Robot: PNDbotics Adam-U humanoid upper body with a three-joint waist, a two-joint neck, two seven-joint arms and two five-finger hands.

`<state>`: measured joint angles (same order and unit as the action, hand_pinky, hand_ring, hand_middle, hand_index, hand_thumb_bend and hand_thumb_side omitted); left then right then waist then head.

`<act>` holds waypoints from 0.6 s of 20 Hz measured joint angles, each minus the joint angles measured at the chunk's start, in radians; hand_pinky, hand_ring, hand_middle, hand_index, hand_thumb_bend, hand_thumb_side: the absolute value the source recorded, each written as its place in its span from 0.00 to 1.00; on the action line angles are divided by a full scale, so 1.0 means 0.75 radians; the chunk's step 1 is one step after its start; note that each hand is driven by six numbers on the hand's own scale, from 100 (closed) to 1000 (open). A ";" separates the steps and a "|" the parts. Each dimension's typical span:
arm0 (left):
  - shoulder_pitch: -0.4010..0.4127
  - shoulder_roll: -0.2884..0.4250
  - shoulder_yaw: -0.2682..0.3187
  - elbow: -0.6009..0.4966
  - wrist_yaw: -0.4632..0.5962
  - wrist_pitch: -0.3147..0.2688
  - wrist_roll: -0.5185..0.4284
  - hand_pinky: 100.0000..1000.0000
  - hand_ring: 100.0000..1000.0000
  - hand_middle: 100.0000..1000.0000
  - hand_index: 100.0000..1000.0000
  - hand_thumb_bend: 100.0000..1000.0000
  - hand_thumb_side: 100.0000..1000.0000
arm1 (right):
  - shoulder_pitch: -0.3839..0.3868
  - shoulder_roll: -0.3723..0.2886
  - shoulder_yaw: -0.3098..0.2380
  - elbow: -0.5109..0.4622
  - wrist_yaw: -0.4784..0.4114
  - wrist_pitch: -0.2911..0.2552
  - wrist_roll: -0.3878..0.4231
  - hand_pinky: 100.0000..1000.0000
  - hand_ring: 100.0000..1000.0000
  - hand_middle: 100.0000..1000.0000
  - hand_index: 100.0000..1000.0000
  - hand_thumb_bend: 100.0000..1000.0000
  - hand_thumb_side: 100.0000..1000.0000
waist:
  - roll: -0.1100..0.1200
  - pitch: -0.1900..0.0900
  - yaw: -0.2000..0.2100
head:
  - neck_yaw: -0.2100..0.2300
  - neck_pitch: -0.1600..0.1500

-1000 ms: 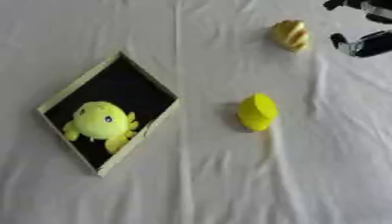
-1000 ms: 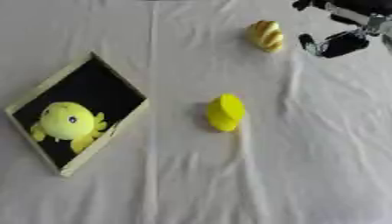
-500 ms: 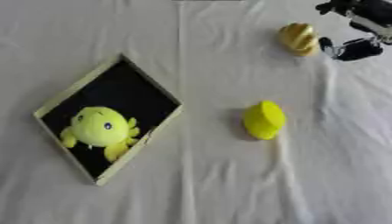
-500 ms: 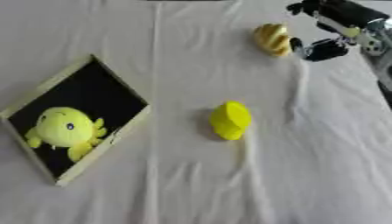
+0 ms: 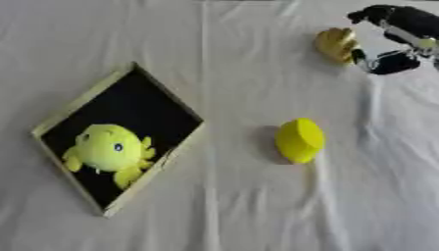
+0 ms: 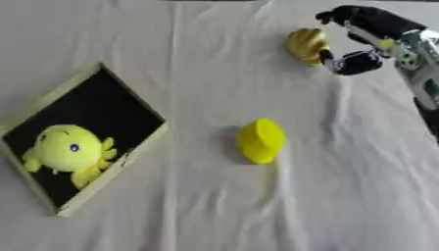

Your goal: Pick up objects on the table and place them in the box.

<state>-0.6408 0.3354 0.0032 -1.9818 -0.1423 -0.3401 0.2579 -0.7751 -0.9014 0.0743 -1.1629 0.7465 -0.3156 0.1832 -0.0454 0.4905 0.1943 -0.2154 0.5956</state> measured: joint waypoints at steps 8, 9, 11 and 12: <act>0.000 0.010 0.000 0.000 0.014 0.004 0.001 0.69 0.72 0.69 0.89 0.00 0.39 | -0.001 0.001 -0.009 0.016 0.061 0.016 0.014 1.00 0.99 0.86 1.00 0.00 0.36 | 0.000 0.028 0.007 | -0.003 -0.012; 0.000 0.010 0.000 0.000 0.015 0.004 0.001 0.69 0.72 0.69 0.89 0.00 0.39 | -0.001 0.002 -0.011 0.020 0.071 0.020 0.014 1.00 0.99 0.86 1.00 0.00 0.37 | 0.000 0.030 0.008 | -0.003 -0.012; -0.001 0.011 0.000 0.000 0.018 0.005 0.002 0.69 0.72 0.69 0.89 0.00 0.39 | -0.006 0.003 -0.016 0.025 0.092 0.025 0.011 1.00 0.99 0.86 0.99 0.00 0.37 | 0.000 0.036 0.012 | -0.003 -0.021; -0.001 0.011 0.000 0.000 0.019 0.005 0.002 0.69 0.72 0.69 0.89 0.00 0.40 | -0.008 0.005 -0.016 0.029 0.100 0.026 0.009 0.99 0.98 0.84 0.98 0.00 0.36 | 0.000 0.039 0.014 | -0.004 -0.024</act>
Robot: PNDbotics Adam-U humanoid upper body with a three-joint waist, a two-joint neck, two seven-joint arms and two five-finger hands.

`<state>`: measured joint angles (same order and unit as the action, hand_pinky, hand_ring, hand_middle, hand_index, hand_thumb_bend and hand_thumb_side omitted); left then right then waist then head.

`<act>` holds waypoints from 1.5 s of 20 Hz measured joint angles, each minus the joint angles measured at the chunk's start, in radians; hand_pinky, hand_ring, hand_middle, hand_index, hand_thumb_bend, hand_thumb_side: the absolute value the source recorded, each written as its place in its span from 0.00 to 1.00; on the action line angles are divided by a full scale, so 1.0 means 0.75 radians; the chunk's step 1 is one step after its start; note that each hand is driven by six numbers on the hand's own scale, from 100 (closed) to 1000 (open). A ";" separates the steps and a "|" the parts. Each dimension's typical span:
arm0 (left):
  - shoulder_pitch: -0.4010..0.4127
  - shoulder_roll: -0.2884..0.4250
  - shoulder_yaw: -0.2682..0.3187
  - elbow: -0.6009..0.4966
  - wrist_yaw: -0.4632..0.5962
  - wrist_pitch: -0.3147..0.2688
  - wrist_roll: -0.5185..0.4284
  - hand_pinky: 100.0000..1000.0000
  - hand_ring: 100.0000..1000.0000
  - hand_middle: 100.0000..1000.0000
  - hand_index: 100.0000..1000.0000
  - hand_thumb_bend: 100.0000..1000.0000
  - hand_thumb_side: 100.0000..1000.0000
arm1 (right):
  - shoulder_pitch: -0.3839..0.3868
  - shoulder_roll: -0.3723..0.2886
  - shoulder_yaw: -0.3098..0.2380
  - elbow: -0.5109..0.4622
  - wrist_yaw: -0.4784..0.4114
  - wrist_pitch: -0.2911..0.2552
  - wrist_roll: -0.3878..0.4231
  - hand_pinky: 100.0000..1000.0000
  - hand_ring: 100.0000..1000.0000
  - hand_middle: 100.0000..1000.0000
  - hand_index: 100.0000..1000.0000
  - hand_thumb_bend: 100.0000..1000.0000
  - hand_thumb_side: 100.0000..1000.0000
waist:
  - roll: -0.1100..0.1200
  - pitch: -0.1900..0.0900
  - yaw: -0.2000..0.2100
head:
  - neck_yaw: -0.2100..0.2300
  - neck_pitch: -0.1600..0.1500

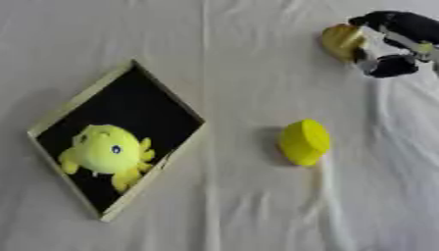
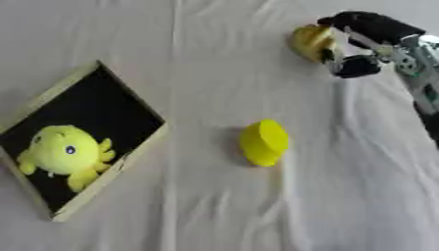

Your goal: Pick up objects on the table and place them in the box.

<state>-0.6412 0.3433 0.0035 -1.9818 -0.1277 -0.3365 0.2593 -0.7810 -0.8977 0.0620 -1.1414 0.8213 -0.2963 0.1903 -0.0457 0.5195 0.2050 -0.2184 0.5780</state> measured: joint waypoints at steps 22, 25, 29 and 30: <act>-0.002 0.000 0.000 0.000 0.038 0.005 -0.007 0.68 0.71 0.69 0.88 0.00 0.42 | -0.011 0.025 0.023 -0.013 -0.135 -0.012 -0.434 0.76 0.63 0.16 0.30 0.00 0.11 | -0.001 0.017 0.022 | -0.024 -0.010; 0.003 0.000 0.000 0.000 0.040 0.009 -0.010 0.68 0.71 0.69 0.88 0.00 0.41 | 0.002 0.026 0.030 -0.036 -0.208 -0.042 -0.458 0.76 0.63 0.14 0.29 0.00 0.09 | -0.001 -0.004 0.007 | -0.024 -0.001; 0.022 0.000 0.000 0.000 0.040 0.012 -0.014 0.69 0.71 0.69 0.88 0.00 0.40 | 0.012 0.023 0.043 -0.104 -0.298 -0.084 -0.457 0.76 0.62 0.14 0.29 0.00 0.07 | 0.000 -0.046 -0.019 | -0.021 0.027; 0.026 0.000 0.000 0.000 0.040 0.014 -0.015 0.69 0.71 0.69 0.88 0.00 0.40 | 0.017 0.018 0.048 -0.125 -0.321 -0.096 -0.451 0.76 0.62 0.14 0.29 0.00 0.08 | 0.000 -0.054 -0.025 | -0.018 0.034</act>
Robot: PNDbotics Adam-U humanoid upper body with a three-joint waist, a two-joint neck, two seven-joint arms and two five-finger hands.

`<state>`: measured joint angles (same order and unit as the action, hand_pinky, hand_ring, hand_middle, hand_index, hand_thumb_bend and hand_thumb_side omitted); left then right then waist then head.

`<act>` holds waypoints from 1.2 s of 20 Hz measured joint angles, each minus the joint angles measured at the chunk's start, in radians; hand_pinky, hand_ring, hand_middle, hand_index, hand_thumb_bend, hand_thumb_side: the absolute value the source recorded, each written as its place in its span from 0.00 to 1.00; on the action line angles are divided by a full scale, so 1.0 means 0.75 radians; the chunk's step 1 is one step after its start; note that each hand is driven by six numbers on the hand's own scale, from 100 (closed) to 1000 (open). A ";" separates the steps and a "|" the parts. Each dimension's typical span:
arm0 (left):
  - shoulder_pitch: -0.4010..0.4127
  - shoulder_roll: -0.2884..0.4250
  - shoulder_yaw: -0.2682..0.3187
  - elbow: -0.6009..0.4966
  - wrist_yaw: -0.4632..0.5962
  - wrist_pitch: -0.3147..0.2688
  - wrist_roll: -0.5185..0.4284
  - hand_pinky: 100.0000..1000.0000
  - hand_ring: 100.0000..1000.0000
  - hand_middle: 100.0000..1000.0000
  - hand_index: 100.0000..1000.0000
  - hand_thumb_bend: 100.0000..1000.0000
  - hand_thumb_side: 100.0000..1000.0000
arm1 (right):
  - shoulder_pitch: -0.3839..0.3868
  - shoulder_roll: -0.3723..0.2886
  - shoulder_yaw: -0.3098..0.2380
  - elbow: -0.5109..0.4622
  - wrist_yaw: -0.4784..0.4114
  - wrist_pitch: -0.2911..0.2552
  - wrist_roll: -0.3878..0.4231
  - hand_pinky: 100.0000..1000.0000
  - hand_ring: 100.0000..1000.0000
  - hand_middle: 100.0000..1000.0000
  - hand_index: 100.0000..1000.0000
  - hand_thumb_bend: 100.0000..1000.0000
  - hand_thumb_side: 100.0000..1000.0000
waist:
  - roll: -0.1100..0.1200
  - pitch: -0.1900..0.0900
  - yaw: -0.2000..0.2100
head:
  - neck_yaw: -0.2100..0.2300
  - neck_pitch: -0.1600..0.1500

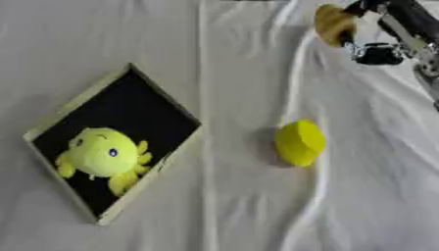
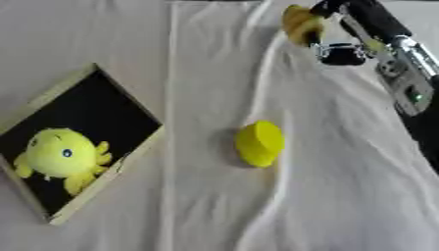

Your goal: Pick up objects on the table and place them in the box.

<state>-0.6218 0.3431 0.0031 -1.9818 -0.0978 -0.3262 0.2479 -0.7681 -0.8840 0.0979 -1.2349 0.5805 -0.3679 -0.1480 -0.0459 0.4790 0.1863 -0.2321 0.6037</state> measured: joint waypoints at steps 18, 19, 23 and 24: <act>-0.011 -0.002 -0.024 0.000 -0.004 -0.032 -0.011 0.71 0.72 0.69 0.88 0.00 0.27 | -0.171 0.044 0.216 -0.383 -0.333 -0.078 0.403 0.77 0.62 0.15 0.30 0.00 0.08 | 0.020 -0.124 -0.007 | -0.023 0.117; -0.020 -0.005 -0.025 0.000 -0.004 -0.042 -0.011 0.71 0.72 0.69 0.88 0.00 0.24 | -0.201 0.085 0.228 -0.384 -0.338 -0.075 0.432 0.76 0.62 0.16 0.30 0.00 0.07 | 0.024 -0.126 -0.004 | -0.026 0.121; -0.050 -0.013 -0.033 -0.001 -0.005 -0.083 -0.004 0.72 0.73 0.69 0.88 0.00 0.19 | -0.291 0.260 0.278 -0.370 -0.297 -0.078 0.510 0.76 0.62 0.16 0.30 0.00 0.06 | 0.034 -0.142 0.008 | -0.049 0.139; -0.056 -0.013 -0.034 -0.001 -0.005 -0.090 0.000 0.72 0.73 0.69 0.88 0.00 0.19 | -0.306 0.303 0.287 -0.358 -0.281 -0.078 0.521 0.76 0.62 0.16 0.30 0.00 0.06 | 0.037 -0.147 0.015 | -0.055 0.147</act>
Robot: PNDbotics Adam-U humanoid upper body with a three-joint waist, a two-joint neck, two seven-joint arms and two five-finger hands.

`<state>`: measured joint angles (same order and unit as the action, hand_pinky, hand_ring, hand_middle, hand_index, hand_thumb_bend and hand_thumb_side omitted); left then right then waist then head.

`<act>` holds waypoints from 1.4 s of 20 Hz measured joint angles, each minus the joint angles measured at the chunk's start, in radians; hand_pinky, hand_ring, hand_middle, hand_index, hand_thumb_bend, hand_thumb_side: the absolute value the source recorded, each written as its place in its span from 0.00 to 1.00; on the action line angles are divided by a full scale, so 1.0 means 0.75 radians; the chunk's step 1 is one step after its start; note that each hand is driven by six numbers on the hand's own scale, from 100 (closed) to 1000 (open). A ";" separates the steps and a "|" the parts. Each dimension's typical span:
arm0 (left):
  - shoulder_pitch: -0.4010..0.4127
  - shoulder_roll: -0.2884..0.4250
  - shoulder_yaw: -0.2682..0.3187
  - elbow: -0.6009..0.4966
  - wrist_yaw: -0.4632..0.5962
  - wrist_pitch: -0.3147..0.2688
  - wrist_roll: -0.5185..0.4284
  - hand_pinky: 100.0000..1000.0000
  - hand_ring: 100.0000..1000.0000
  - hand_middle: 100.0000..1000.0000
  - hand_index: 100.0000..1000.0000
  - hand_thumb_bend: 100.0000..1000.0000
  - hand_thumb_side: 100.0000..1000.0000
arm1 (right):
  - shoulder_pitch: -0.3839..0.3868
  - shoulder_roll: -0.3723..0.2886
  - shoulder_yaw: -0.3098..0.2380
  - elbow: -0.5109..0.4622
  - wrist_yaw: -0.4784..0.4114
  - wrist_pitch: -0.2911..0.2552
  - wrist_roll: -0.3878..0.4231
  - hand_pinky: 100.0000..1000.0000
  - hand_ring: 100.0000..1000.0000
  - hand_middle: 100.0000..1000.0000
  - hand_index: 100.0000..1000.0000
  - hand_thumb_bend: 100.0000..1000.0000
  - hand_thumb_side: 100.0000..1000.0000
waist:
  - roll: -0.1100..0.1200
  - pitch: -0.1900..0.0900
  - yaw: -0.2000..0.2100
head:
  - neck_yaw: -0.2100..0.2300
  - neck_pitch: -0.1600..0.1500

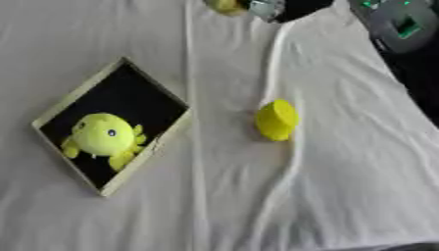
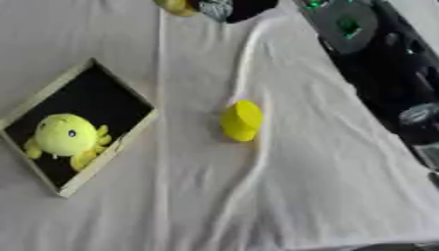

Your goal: Pick up objects on the table and place them in the box.

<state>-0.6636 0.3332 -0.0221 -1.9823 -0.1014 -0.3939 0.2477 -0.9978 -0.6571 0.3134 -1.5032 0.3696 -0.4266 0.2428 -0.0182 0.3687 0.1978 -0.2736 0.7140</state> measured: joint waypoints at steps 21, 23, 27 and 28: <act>0.026 0.078 0.001 -0.001 -0.002 -0.020 0.053 0.72 0.73 0.69 0.88 0.00 0.20 | 0.034 0.389 0.093 0.299 0.481 -0.033 0.005 0.77 0.62 0.17 0.31 0.00 0.12 | 0.005 -0.020 0.028 | -0.043 0.055; 0.026 0.078 0.001 -0.001 0.002 -0.019 0.051 0.72 0.73 0.69 0.88 0.00 0.20 | 0.043 0.405 0.093 0.316 0.496 -0.032 0.007 0.77 0.62 0.17 0.31 0.00 0.12 | 0.005 -0.014 0.028 | -0.043 0.054; 0.020 0.076 -0.004 -0.001 0.010 -0.016 0.042 0.71 0.73 0.69 0.88 0.00 0.21 | 0.051 0.438 0.094 0.354 0.532 -0.026 0.016 0.78 0.62 0.18 0.31 0.00 0.13 | 0.005 -0.002 0.040 | -0.051 0.053; 0.017 0.074 -0.006 -0.001 0.014 -0.015 0.039 0.71 0.73 0.69 0.88 0.00 0.21 | 0.051 0.446 0.094 0.362 0.541 -0.022 0.016 0.78 0.62 0.18 0.32 0.00 0.13 | 0.005 0.001 0.042 | -0.052 0.050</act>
<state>-0.6511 0.3888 -0.0269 -1.9831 -0.0913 -0.4050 0.2772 -0.9592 -0.3227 0.3837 -1.2319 0.7754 -0.4433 0.2545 -0.0145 0.3693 0.2296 -0.3128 0.7512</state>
